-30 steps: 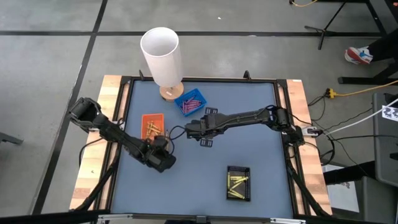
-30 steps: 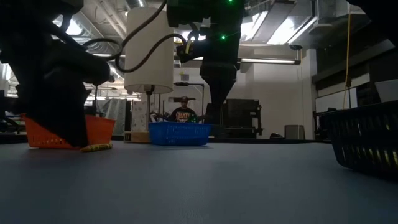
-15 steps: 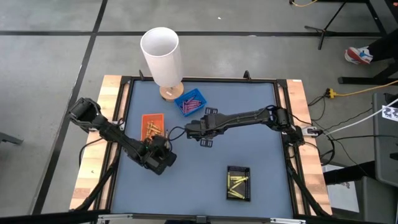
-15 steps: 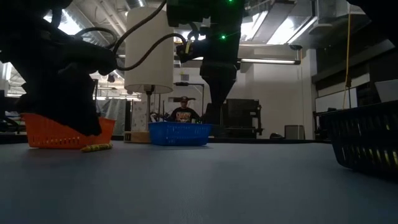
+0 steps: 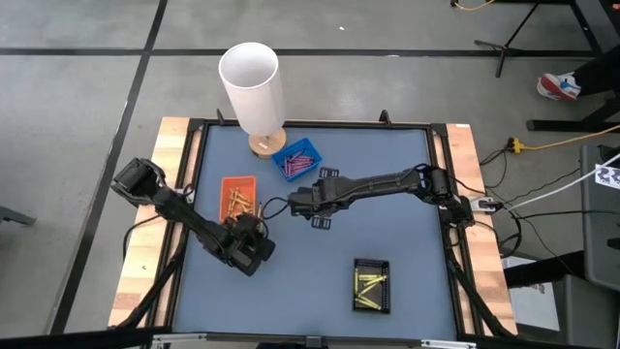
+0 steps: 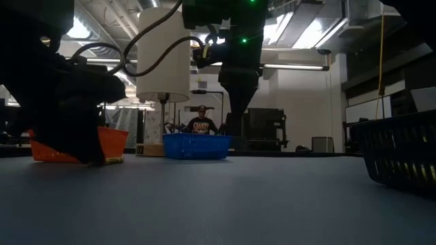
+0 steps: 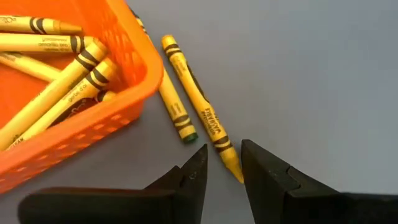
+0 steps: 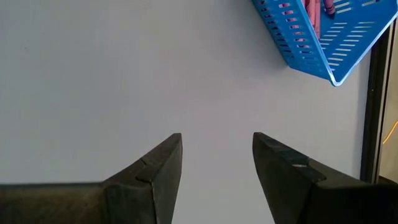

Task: Sort crayons
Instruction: Put the yellow crayon into the orange bin

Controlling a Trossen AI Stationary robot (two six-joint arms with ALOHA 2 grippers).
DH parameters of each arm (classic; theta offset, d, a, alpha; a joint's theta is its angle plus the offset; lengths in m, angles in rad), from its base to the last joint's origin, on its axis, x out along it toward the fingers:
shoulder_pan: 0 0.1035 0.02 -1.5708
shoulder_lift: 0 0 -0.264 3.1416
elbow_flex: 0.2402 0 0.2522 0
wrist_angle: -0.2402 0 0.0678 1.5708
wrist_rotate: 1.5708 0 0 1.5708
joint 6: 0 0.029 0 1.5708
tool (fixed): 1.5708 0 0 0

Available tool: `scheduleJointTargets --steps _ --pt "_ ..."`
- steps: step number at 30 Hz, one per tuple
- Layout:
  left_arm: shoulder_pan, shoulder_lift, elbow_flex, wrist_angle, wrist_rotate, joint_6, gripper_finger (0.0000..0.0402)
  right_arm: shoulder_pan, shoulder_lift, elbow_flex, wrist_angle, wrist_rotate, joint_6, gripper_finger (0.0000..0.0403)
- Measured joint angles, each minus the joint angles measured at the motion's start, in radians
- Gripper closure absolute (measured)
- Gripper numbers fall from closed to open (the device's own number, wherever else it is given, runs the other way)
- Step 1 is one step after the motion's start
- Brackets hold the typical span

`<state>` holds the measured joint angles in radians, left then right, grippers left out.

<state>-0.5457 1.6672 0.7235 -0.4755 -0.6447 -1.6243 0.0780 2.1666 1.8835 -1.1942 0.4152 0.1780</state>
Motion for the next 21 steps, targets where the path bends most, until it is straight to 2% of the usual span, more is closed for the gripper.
scheduleJointTargets --steps 12,21 --pt "0.027 0.001 0.0 -0.01 -0.03 -0.014 0.0319 0.0 0.0 0.0 0.025 0.0 0.0 0.0207" --pt "0.064 -0.001 0.001 -0.009 0.059 0.097 0.0319 0.0 0.0 0.0 0.025 0.0 0.0 0.0207"
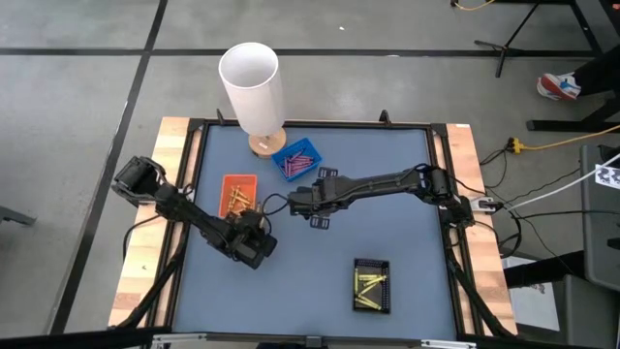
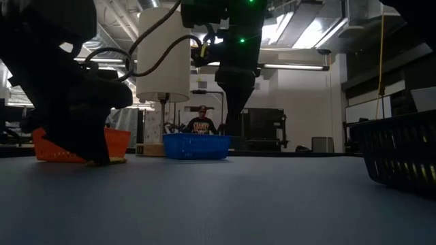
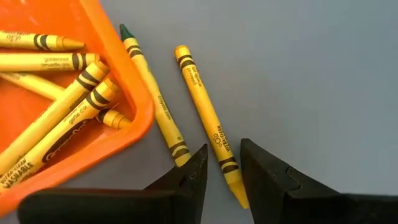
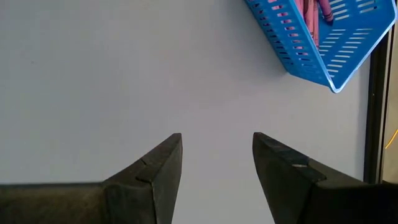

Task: Sort crayons
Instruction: Put the yellow crayon into the orange bin

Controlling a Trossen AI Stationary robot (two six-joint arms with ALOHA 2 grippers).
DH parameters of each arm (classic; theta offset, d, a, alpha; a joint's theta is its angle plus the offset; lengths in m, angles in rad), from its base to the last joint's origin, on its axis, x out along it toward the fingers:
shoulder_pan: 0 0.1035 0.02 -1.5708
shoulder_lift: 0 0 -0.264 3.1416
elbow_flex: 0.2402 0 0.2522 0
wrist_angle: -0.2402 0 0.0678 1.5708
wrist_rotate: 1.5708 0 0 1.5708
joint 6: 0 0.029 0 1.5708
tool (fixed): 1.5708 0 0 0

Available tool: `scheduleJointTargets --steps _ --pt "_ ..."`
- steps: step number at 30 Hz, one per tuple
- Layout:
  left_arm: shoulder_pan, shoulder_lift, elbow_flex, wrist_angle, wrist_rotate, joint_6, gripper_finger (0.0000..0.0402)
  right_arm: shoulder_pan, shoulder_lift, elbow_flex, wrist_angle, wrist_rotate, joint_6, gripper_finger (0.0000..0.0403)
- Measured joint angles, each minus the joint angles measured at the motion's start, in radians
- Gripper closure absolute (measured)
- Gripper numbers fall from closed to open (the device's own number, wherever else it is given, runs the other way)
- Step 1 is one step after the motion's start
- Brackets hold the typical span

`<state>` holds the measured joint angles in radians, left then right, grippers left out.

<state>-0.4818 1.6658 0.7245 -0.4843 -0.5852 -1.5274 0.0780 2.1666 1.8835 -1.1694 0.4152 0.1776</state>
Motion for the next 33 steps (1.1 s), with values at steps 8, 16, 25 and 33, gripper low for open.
scheduleJointTargets --steps 8,16,25,33 --pt "0.0 0.0 0.0 0.0 0.005 0.016 0.0319 0.0 0.0 0.0 0.0 0.0 0.0 0.0207" --pt "0.0 0.001 0.0 0.002 0.007 0.019 0.0356 0.0 0.0 0.0 0.0 0.0 0.0 0.0207" --pt "-0.002 0.001 0.0 0.002 0.004 0.019 0.0398 0.0 0.0 0.0 0.0 0.0 0.0 0.0207" --pt "-0.005 -0.003 -0.001 0.001 0.0 0.023 0.0395 0.0 0.0 0.0 0.0 0.0 -0.002 0.0207"
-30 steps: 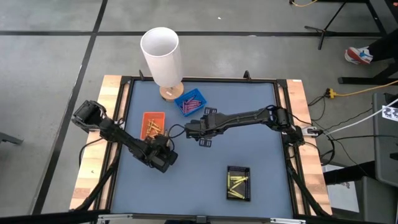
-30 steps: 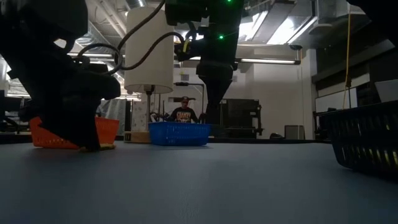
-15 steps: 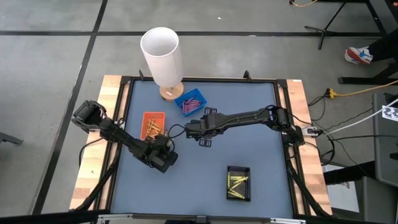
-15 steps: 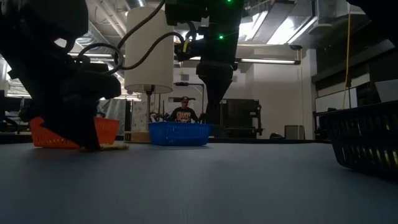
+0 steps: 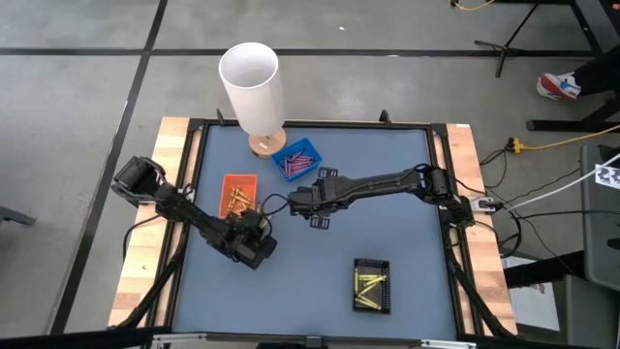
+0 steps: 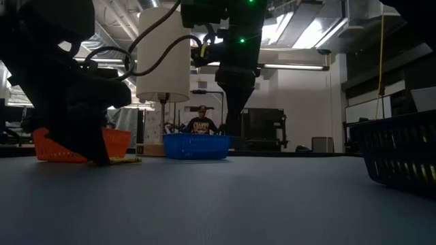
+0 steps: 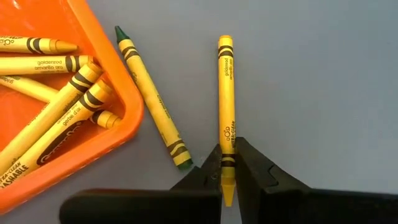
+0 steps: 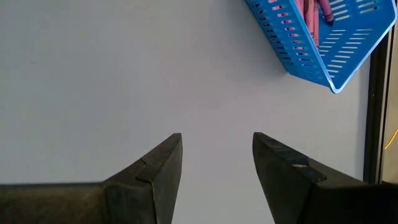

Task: Sort crayons
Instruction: Put the yellow crayon into the orange bin

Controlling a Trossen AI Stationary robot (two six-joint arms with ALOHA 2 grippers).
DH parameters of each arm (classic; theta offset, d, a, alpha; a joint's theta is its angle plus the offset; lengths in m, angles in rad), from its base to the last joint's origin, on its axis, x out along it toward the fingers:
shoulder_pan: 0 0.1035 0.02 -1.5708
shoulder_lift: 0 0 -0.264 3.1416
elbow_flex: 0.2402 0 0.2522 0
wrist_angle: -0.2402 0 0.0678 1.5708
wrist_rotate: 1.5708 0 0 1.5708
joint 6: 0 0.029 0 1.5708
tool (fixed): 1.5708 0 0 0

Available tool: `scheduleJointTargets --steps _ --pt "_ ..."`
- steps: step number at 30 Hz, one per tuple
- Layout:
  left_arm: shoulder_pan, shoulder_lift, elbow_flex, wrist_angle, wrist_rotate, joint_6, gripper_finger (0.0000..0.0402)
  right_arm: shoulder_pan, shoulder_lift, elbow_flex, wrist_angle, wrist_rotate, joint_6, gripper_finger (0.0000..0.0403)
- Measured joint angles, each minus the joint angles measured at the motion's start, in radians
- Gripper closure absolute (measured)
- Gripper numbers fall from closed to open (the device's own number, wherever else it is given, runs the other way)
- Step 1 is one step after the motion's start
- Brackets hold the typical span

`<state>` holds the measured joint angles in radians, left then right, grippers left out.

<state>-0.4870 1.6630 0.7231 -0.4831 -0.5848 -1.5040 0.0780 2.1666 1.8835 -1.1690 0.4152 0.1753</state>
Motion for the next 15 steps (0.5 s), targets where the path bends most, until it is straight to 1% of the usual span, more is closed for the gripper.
scheduleJointTargets --steps 5,15 --pt "0.0 -0.048 -0.003 -0.006 0.032 0.049 0.0395 0.0 0.0 0.0 -0.001 0.0 0.0 0.0207" --pt "0.0 -0.213 -0.002 -0.015 0.02 0.153 0.0395 0.0 0.0 0.0 -0.011 0.0 -0.001 0.0207"
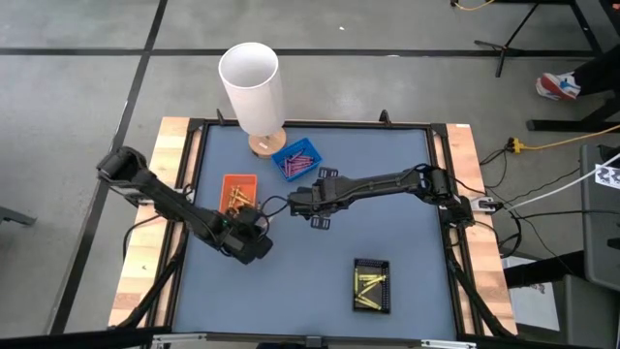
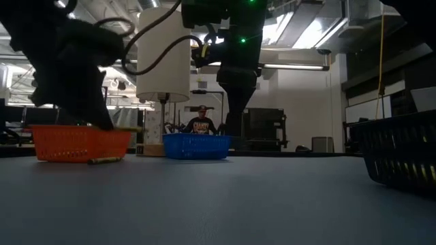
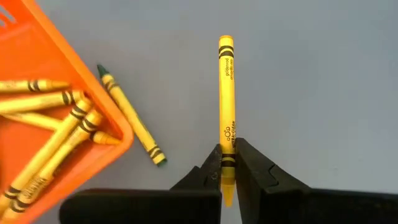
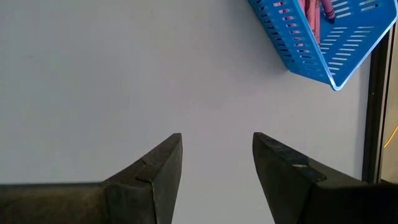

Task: Sort crayons
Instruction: Put the yellow crayon into the orange bin

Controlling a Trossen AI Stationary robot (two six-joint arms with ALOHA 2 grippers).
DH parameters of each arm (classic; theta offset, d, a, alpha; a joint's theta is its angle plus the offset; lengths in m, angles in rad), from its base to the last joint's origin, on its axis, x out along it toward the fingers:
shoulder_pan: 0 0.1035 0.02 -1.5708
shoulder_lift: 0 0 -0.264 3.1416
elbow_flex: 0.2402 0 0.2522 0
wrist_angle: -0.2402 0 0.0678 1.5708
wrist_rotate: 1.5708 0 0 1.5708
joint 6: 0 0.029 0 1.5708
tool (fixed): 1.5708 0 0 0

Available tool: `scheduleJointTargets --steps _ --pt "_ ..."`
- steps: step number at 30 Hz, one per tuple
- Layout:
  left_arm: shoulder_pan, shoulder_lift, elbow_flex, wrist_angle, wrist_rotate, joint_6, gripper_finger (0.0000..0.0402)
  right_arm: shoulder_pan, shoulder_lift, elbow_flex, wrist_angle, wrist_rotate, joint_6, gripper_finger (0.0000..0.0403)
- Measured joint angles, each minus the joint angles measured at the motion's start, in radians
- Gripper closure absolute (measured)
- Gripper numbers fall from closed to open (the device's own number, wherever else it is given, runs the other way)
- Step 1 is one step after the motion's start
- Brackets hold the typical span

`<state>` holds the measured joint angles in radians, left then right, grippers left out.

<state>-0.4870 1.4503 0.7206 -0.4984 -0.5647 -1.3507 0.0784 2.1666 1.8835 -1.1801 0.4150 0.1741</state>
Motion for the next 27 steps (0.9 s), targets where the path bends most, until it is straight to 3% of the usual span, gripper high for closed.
scheduleJointTargets --steps 13,19,27 --pt "0.0 -0.239 0.001 -0.215 0.096 0.052 0.0395 0.0 0.0 0.0 0.001 0.042 0.003 0.0207" --pt "0.001 -0.323 0.002 -0.366 0.047 0.016 0.0395 0.0 0.0 0.0 0.001 0.045 0.003 0.0207" --pt "0.001 -0.326 0.002 -0.51 0.026 0.026 0.0395 0.0 0.0 0.0 0.002 0.045 0.003 0.0207"
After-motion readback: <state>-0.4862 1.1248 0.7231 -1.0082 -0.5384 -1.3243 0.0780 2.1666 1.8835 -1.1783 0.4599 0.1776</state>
